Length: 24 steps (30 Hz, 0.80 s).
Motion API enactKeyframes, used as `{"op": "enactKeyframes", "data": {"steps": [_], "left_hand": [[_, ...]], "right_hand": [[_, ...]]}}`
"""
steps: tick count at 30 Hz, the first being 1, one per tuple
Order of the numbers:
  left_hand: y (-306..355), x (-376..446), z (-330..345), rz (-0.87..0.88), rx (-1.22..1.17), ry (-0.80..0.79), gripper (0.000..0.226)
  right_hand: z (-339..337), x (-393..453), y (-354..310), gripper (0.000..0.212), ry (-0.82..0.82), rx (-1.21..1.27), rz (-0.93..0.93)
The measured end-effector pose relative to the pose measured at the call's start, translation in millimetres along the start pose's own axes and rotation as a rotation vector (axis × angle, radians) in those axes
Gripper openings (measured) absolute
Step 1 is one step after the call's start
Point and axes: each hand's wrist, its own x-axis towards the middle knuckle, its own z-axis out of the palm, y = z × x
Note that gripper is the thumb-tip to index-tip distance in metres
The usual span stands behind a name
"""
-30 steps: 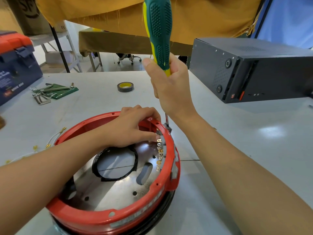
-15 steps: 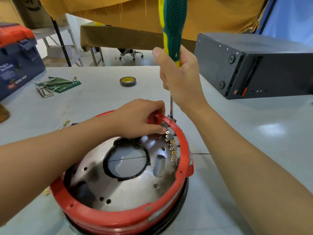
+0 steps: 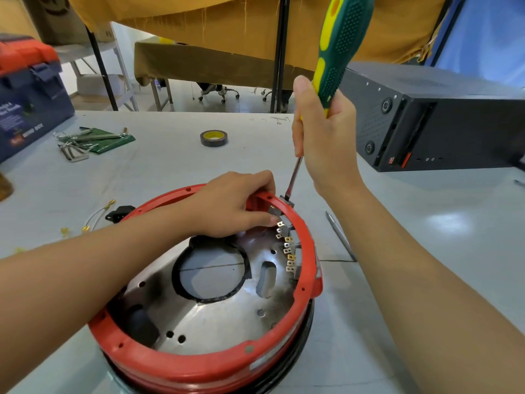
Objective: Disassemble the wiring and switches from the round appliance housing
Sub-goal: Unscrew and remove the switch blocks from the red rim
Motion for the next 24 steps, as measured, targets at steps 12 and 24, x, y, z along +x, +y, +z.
{"op": "enactKeyframes", "data": {"steps": [12,24], "left_hand": [[1.0,4.2,-10.8,-0.079,-0.152,-0.104,0.027],[0.2,5.2,-10.2,-0.070,-0.153,-0.012,0.017]], "right_hand": [[11.2,2.4,0.5,0.038,0.030,0.075,0.011],[14.4,2.5,0.7,0.037,0.094,0.097,0.042]]}}
